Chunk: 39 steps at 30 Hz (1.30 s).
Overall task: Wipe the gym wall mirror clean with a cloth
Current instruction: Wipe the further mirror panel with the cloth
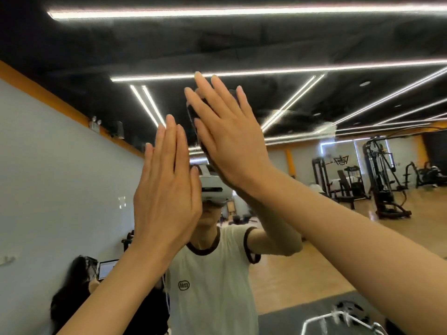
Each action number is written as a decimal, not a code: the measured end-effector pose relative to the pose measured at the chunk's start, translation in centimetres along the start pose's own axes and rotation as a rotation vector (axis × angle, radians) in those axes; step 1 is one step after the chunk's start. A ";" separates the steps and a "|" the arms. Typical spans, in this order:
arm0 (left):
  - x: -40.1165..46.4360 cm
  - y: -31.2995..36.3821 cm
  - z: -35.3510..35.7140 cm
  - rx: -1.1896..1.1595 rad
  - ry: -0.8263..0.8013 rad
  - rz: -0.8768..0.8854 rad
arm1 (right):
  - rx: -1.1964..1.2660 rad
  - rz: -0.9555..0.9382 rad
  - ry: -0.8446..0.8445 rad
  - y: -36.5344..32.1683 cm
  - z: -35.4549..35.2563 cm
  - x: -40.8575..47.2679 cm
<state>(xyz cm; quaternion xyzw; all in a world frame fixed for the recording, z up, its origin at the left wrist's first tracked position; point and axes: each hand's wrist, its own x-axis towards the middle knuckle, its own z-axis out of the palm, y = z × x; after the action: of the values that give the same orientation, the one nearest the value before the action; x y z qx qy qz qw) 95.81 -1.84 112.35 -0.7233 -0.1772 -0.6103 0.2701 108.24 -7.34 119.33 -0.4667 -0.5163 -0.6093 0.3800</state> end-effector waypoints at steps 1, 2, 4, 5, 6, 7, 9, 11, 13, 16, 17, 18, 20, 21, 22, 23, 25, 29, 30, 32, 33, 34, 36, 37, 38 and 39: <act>0.0 0.0 0.0 0.015 0.001 0.004 | 0.007 0.001 -0.019 1.7 -0.7 -0.4; -0.1 0.0 0.0 0.032 0.003 0.008 | 0.016 0.036 -0.031 3.8 -1.5 -1.1; -0.1 0.1 0.1 0.052 0.000 0.009 | 0.003 0.183 -0.019 8.5 -3.3 -2.9; -0.1 0.2 0.1 0.055 0.001 0.006 | -0.011 0.270 0.000 10.8 -4.2 -4.0; -0.1 0.2 0.1 0.057 0.002 0.005 | -0.021 0.362 0.024 12.7 -5.0 -4.9; -0.1 0.2 0.2 0.059 0.005 0.005 | -0.027 0.448 0.044 14.0 -5.6 -5.7; -0.1 0.2 0.2 0.065 0.009 0.004 | -0.033 0.571 0.079 14.6 -5.9 -6.2; -0.1 0.2 0.2 0.062 0.005 -0.001 | -0.014 0.611 0.114 12.2 -5.2 -5.6; -0.1 0.2 0.1 0.049 0.000 -0.008 | 0.030 0.479 0.096 7.4 -3.9 -5.0; -0.1 0.4 0.0 0.044 0.011 -0.003 | -0.029 0.064 0.008 0.7 -1.2 -5.1; -0.1 0.6 0.1 0.043 0.017 -0.003 | -0.045 -0.041 -0.013 0.0 -0.9 -5.2; -0.1 0.9 0.2 0.036 0.020 -0.003 | -0.040 -0.092 -0.030 0.6 -1.0 -5.4; -0.3 1.7 0.5 0.012 0.014 0.005 | 0.009 -0.055 -0.064 4.1 -2.5 -5.9; -0.4 2.0 0.6 0.005 0.006 0.011 | 0.037 0.037 -0.076 6.4 -3.6 -6.4; -0.5 2.2 0.7 0.005 0.000 0.015 | 0.051 0.164 -0.070 9.1 -4.6 -7.3; -0.6 2.2 0.8 0.009 -0.001 0.017 | 0.052 0.300 -0.055 11.9 -5.6 -8.4; -0.8 1.9 0.6 0.021 0.007 0.012 | 0.019 0.526 -0.012 15.7 -7.1 -10.1; -0.8 0.7 -0.4 0.040 0.045 0.005 | 0.040 0.660 0.036 13.3 -6.3 -8.8; -0.8 0.4 -0.7 0.040 0.054 -0.008 | 0.064 0.629 0.040 11.3 -5.6 -7.7; -0.6 -0.1 -1.1 0.047 0.065 -0.042 | 0.060 0.494 0.040 6.5 -4.0 -5.3; -0.7 -0.4 -1.1 0.060 0.067 -0.053 | 0.036 0.421 0.034 4.0 -3.1 -4.0; -0.7 -0.5 -1.0 0.071 0.070 -0.058 | 0.013 0.349 0.024 1.5 -2.2 -2.7; -0.8 -0.8 -0.8 0.050 0.089 -0.071 | -0.026 0.214 -0.024 -3.4 -0.6 0.0; -0.9 -0.9 -0.7 0.011 0.100 -0.094 | -0.050 0.151 -0.067 -5.5 0.0 1.2; -1.0 -0.9 -0.8 -0.031 0.111 -0.126 | -0.067 0.092 -0.109 -6.9 0.4 2.2; -1.0 -0.9 -0.8 -0.060 0.121 -0.150 | -0.077 0.040 -0.138 -7.5 0.7 2.9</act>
<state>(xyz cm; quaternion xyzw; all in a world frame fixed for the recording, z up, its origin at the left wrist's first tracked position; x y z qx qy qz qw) 94.44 -1.53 111.60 -0.6776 -0.1956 -0.6765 0.2120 100.44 -5.28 120.08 -0.5321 -0.5078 -0.5875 0.3373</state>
